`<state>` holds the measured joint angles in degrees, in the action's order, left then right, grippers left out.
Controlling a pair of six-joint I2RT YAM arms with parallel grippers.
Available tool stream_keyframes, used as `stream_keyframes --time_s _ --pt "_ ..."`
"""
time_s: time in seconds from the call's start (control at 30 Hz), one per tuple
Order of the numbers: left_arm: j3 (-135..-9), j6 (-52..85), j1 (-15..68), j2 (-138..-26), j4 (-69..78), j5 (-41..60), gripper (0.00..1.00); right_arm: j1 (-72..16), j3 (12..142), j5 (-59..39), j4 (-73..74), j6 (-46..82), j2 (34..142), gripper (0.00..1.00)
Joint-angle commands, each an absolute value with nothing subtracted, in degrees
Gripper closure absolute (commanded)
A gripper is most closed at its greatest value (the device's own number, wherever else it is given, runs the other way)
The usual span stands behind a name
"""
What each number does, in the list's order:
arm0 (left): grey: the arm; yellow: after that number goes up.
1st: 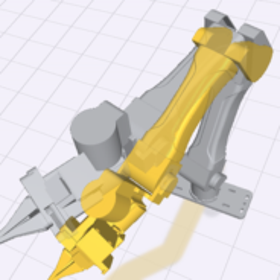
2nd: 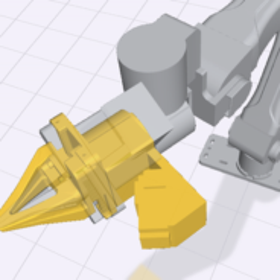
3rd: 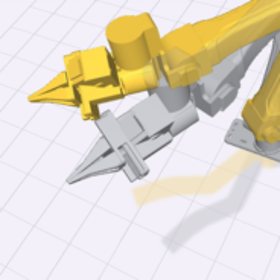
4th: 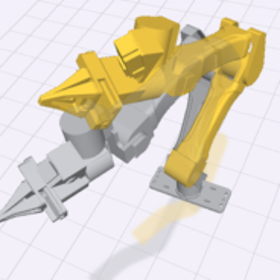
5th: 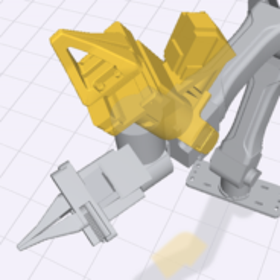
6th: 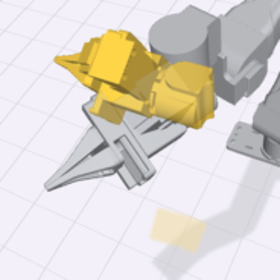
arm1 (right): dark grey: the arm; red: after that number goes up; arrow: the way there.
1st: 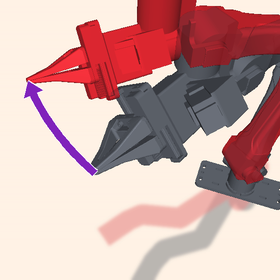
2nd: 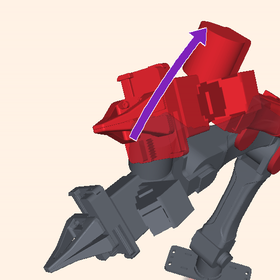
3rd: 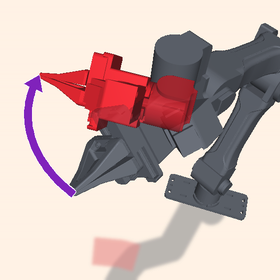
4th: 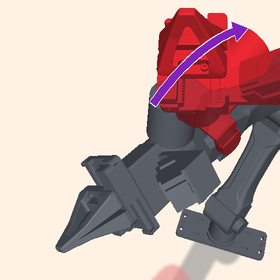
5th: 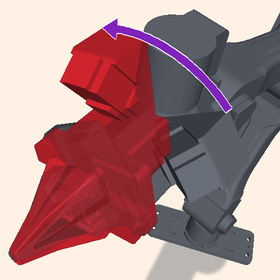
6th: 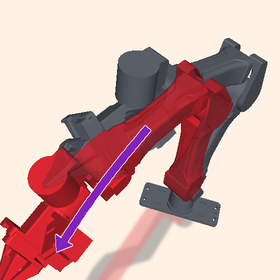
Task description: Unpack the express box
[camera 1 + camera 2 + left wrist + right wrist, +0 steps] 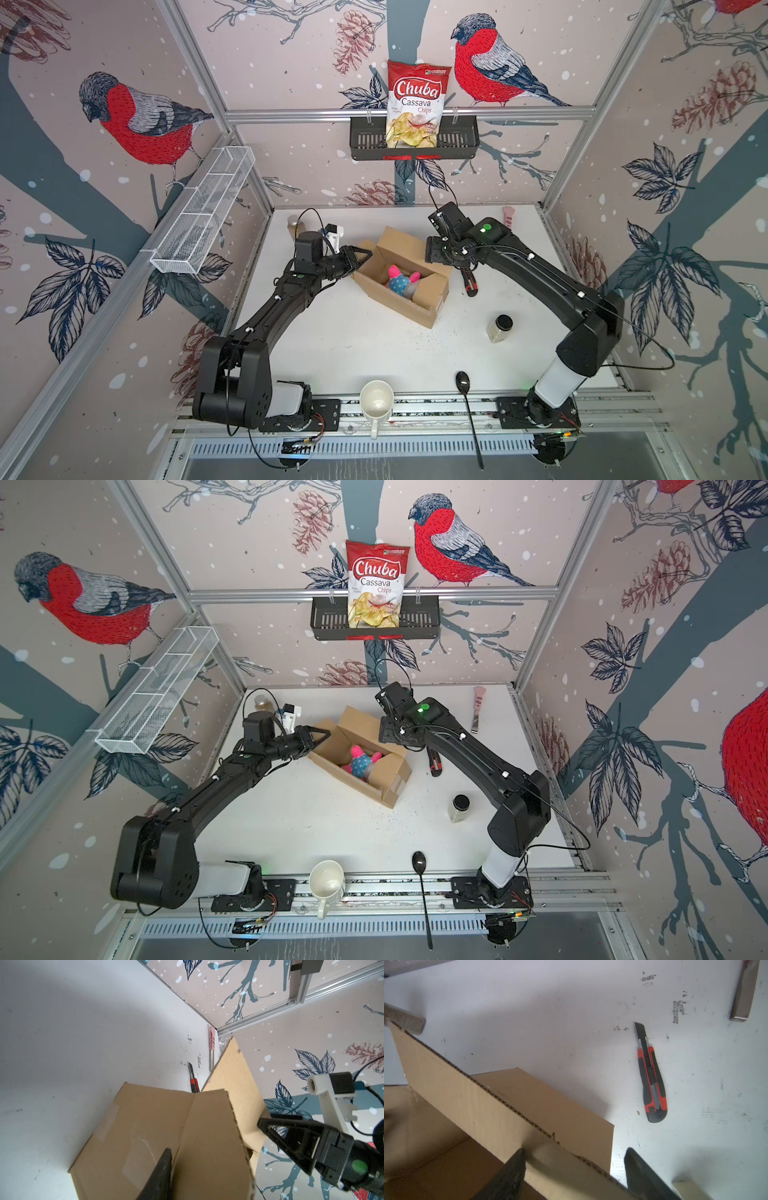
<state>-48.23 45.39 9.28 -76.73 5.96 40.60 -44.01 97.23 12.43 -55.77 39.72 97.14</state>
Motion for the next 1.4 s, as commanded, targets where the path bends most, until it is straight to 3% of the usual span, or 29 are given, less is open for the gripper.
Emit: stream_keyframes --time_s 0.0,0.53,0.8,0.97,1.07,1.17,1.27,1.33,1.37 --pt "-49.2 49.0 9.7 -74.5 7.9 35.8 0.67 -44.8 95.9 15.8 -55.2 42.2 94.6 0.27" --pt "-54.2 51.6 11.0 -70.7 1.6 25.0 0.67 -41.0 103.4 13.7 -55.8 34.1 93.8 0.25" --pt "-52.4 51.4 11.1 -68.6 0.6 24.4 0.65 -41.4 99.7 12.2 -55.9 34.9 91.2 0.25" --pt "-56.9 46.7 11.1 -67.2 -5.8 22.3 0.50 -41.3 93.8 10.9 -51.9 35.3 87.9 0.25" --pt "-67.2 38.9 11.1 -68.4 -14.1 21.0 0.42 -40.5 88.6 9.0 -47.9 35.2 85.6 0.26" --pt "-77.9 31.6 11.3 -72.8 -22.6 25.2 0.41 -39.0 84.3 7.4 -45.0 35.2 83.5 0.25" --pt "-85.5 24.9 16.4 -77.9 -30.3 22.8 0.41 -37.0 79.4 5.4 -41.5 35.2 81.2 0.29" --pt "-89.8 21.8 20.5 -81.9 -34.6 20.1 0.43 -35.6 76.2 3.2 -38.9 35.2 79.7 0.44" --pt "-91.6 20.6 22.6 -84.0 -36.2 19.2 0.46 -34.9 74.8 1.5 -37.6 35.1 79.3 0.59"
